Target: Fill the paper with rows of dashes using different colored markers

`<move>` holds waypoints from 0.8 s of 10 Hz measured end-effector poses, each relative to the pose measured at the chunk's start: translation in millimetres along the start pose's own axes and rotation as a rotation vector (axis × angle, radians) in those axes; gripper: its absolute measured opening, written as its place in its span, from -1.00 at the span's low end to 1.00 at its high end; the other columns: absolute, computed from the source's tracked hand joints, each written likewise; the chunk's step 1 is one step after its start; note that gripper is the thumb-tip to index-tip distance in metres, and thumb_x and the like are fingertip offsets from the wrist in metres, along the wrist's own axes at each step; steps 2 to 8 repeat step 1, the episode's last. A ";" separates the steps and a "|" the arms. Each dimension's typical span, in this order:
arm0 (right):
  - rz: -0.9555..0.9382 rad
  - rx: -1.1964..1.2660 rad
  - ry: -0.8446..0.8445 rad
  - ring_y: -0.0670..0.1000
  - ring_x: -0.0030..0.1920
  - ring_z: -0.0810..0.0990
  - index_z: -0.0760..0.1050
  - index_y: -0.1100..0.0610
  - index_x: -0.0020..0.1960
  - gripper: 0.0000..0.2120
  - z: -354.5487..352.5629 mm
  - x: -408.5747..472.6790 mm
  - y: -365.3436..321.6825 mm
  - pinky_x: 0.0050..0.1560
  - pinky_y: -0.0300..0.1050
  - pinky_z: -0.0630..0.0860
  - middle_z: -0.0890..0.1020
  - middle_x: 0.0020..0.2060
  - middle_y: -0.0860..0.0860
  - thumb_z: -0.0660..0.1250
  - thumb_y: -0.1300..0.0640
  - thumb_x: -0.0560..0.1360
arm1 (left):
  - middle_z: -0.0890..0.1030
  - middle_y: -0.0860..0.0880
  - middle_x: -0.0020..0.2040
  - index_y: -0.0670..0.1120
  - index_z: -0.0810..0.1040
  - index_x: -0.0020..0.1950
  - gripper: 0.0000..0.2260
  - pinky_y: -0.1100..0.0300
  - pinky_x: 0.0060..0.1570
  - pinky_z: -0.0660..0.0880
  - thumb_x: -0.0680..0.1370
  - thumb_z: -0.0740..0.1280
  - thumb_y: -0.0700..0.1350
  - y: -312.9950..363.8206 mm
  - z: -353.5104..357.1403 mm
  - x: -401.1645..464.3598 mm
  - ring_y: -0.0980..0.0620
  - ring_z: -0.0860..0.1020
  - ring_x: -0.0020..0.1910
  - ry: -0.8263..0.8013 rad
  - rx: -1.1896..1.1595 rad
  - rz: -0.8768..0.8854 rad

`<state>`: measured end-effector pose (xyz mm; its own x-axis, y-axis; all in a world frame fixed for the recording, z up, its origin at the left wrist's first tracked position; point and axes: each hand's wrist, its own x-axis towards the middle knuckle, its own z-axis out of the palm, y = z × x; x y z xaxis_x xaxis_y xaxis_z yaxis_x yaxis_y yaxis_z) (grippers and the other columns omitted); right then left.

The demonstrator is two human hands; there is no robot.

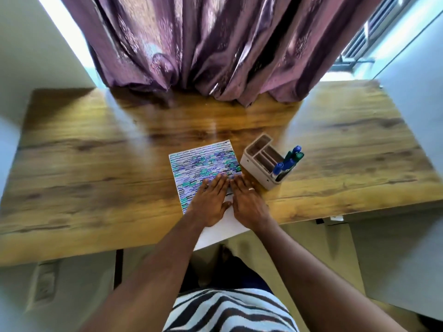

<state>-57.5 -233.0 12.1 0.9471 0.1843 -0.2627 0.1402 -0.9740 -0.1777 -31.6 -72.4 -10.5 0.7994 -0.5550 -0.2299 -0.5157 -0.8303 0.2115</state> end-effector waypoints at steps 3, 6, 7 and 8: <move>-0.030 0.066 0.030 0.10 0.56 0.06 0.09 0.24 0.54 -0.41 -10.3 5.7 -8.7 0.51 0.10 0.17 0.18 0.54 0.15 0.09 0.09 0.56 | 0.11 -0.11 0.60 -0.14 0.04 0.59 -0.39 -0.11 0.54 -0.01 0.62 -0.11 0.17 -5.8 -13.8 0.0 -0.07 0.03 0.59 0.063 0.012 0.029; -0.030 0.066 0.030 0.10 0.56 0.06 0.09 0.24 0.54 -0.41 -10.3 5.7 -8.7 0.51 0.10 0.17 0.18 0.54 0.15 0.09 0.09 0.56 | 0.11 -0.11 0.60 -0.14 0.04 0.59 -0.39 -0.11 0.54 -0.01 0.62 -0.11 0.17 -5.8 -13.8 0.0 -0.07 0.03 0.59 0.063 0.012 0.029; -0.030 0.066 0.030 0.10 0.56 0.06 0.09 0.24 0.54 -0.41 -10.3 5.7 -8.7 0.51 0.10 0.17 0.18 0.54 0.15 0.09 0.09 0.56 | 0.11 -0.11 0.60 -0.14 0.04 0.59 -0.39 -0.11 0.54 -0.01 0.62 -0.11 0.17 -5.8 -13.8 0.0 -0.07 0.03 0.59 0.063 0.012 0.029; -0.030 0.066 0.030 0.10 0.56 0.06 0.09 0.24 0.54 -0.41 -10.3 5.7 -8.7 0.51 0.10 0.17 0.18 0.54 0.15 0.09 0.09 0.56 | 0.11 -0.11 0.60 -0.14 0.04 0.59 -0.39 -0.11 0.54 -0.01 0.62 -0.11 0.17 -5.8 -13.8 0.0 -0.07 0.03 0.59 0.063 0.012 0.029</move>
